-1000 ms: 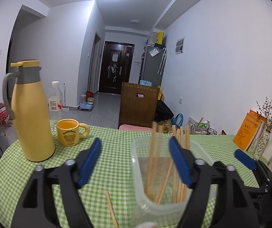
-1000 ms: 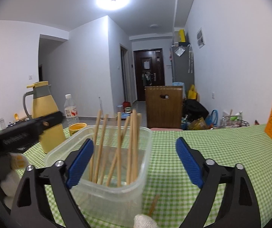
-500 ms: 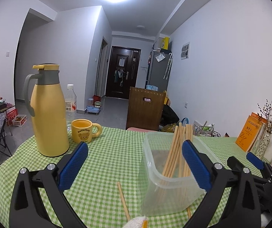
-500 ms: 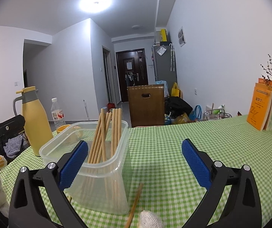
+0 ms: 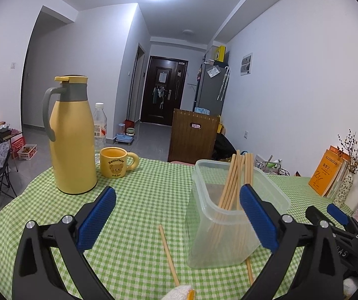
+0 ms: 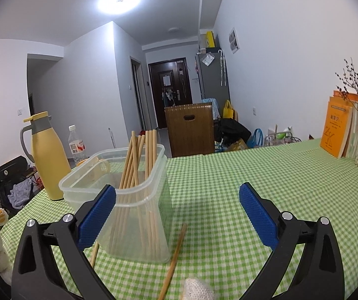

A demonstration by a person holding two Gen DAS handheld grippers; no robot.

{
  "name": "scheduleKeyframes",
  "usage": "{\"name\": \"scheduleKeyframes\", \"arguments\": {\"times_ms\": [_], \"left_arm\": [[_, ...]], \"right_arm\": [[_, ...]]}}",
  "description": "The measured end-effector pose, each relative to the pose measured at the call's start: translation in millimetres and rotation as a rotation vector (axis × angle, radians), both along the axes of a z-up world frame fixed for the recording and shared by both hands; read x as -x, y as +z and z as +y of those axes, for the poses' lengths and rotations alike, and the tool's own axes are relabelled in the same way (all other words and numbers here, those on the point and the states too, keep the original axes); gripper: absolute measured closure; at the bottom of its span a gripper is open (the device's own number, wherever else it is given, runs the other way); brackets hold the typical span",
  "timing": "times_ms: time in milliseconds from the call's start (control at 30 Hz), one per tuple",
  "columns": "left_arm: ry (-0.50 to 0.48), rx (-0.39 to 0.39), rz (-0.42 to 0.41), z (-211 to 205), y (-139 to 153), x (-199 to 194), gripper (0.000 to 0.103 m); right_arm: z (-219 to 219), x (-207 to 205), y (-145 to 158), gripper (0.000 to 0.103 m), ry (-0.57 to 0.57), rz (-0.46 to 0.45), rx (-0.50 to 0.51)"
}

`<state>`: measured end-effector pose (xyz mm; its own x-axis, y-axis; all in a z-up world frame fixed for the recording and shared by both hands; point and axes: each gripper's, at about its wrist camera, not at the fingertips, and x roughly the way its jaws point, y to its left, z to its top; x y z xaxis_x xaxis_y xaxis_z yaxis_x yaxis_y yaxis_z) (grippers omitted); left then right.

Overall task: Organize utensils
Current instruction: 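Withdraw both grippers away from the box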

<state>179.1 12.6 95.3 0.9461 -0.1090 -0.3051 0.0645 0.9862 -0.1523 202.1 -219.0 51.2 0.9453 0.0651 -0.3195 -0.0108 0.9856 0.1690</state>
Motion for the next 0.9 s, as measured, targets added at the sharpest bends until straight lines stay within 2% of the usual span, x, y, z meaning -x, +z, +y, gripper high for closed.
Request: {"name": "scheduleKeyframes", "arguments": {"times_ms": [467,900], "left_arm": [[0.033,-0.011,0.036,17.7,-17.1,16.7,0.007],[0.042,-0.027,0.086,29.5,-43.7,26.3,0.007]], "right_arm": [[-11.8,22.1,-20.8,0.008,-0.040,0.082,0.018],[2.2,40.9,-49.4,0.008,-0.034,0.170,0.098]]}}
